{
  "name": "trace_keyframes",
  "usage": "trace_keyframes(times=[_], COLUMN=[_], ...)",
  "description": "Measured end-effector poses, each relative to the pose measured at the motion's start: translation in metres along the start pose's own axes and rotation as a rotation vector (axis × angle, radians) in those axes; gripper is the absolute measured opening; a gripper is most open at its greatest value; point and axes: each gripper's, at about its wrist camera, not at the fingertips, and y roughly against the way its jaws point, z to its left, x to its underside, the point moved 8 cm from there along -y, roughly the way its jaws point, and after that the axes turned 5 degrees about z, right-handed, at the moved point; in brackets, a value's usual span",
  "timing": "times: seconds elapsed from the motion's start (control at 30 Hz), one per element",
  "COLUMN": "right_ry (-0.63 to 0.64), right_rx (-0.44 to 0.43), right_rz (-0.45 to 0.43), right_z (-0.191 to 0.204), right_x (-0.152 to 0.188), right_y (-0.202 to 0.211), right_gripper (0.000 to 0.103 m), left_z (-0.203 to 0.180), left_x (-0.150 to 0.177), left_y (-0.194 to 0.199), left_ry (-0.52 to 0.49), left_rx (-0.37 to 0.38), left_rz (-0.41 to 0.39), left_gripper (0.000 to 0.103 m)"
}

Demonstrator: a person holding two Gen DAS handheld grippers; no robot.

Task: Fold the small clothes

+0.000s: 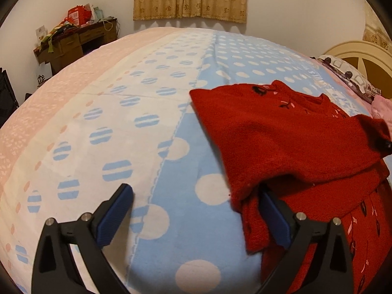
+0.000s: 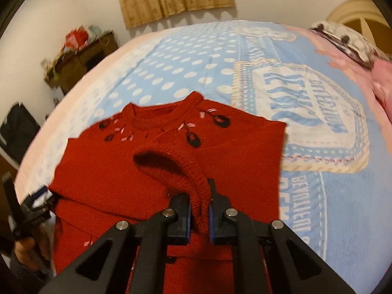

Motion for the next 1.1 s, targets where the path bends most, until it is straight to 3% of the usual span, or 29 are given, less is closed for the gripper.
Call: trace_keyframes(times=[0.23,0.37,0.53,0.73,0.87,0.97,1.03,1.1], right_ry=[-0.144,-0.26,-0.357,-0.405,-0.344,-0.222,-0.135,-0.045], right_rx=[-0.037,-0.126,-0.196,-0.155,-0.041,-0.017,-0.05,-0.072], right_rz=[0.013,0.072,0.059,0.025,-0.044,-0.055,-0.038,-0.02], right_z=[-0.041,-0.062,-0.075,-0.095,-0.1,-0.074,-0.046,-0.018], right_x=[0.011,0.023,0.026,0.028,0.019,0.012,0.009,0.009], right_y=[0.002,-0.014,-0.016,-0.005,0.017,0.025,0.021,0.012], right_gripper=[0.01,0.01,0.01,0.011,0.012,0.012,0.016,0.04], left_z=[-0.001,-0.002,-0.004,-0.009,-0.009,-0.005,-0.006,-0.011], left_x=[0.001,0.001,0.001,0.005,0.008,-0.007,-0.024,-0.04], left_y=[0.0,0.001,0.003,0.018,0.05,0.073,0.078,0.071], left_ry=[-0.013,-0.024,-0.037,-0.088,-0.128,-0.131,-0.116,-0.122], left_rx=[-0.013,-0.024,-0.036,-0.049,-0.057,-0.081,-0.079,-0.101], left_rz=[-0.013,-0.022,-0.035,-0.06,-0.12,-0.197,-0.226,-0.226], left_gripper=[0.103,0.103,0.103,0.103,0.102,0.103,0.103,0.103])
